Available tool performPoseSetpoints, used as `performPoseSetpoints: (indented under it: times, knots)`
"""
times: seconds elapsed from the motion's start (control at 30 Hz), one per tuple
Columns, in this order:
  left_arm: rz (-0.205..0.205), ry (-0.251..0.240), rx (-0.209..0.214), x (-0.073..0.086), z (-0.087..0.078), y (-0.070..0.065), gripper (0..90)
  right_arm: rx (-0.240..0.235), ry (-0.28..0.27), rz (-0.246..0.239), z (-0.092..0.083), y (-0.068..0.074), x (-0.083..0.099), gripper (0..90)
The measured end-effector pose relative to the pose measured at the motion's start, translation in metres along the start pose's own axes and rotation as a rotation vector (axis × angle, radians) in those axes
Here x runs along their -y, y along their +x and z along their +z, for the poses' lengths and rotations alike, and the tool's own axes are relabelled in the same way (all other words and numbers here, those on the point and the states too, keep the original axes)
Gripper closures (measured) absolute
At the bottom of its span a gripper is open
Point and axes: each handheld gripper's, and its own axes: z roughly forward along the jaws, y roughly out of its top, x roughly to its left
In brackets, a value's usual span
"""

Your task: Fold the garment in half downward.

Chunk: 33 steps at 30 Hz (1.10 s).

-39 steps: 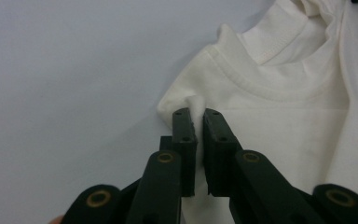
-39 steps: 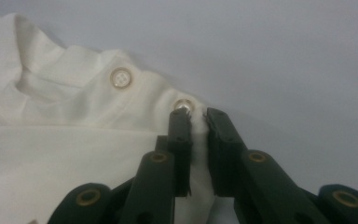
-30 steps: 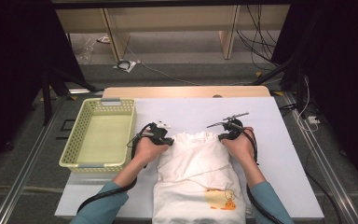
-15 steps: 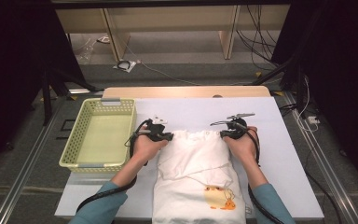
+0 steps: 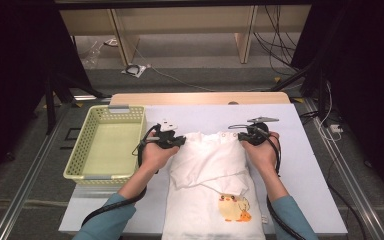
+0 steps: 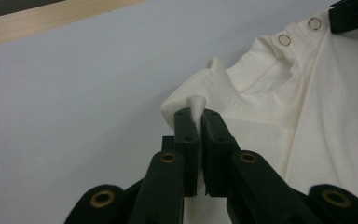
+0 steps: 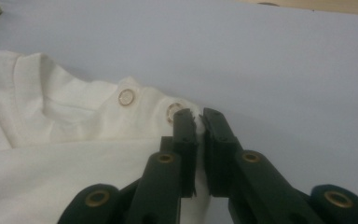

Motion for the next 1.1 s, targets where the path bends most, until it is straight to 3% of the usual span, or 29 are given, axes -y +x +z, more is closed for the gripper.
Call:
performPoseSetpoints:
  times: [0.63, 1.1]
  knots:
    - [-0.039, -0.094, -0.006, -0.014, -0.006, 0.001, 85.9, 0.024, -0.073, 0.006, -0.009, -0.001, -0.011, 84.9]
    - [-0.040, -0.125, -0.008, -0.021, -0.012, 0.002, 85.9, 0.037, -0.116, 0.008, -0.015, 0.001, -0.020, 85.0]
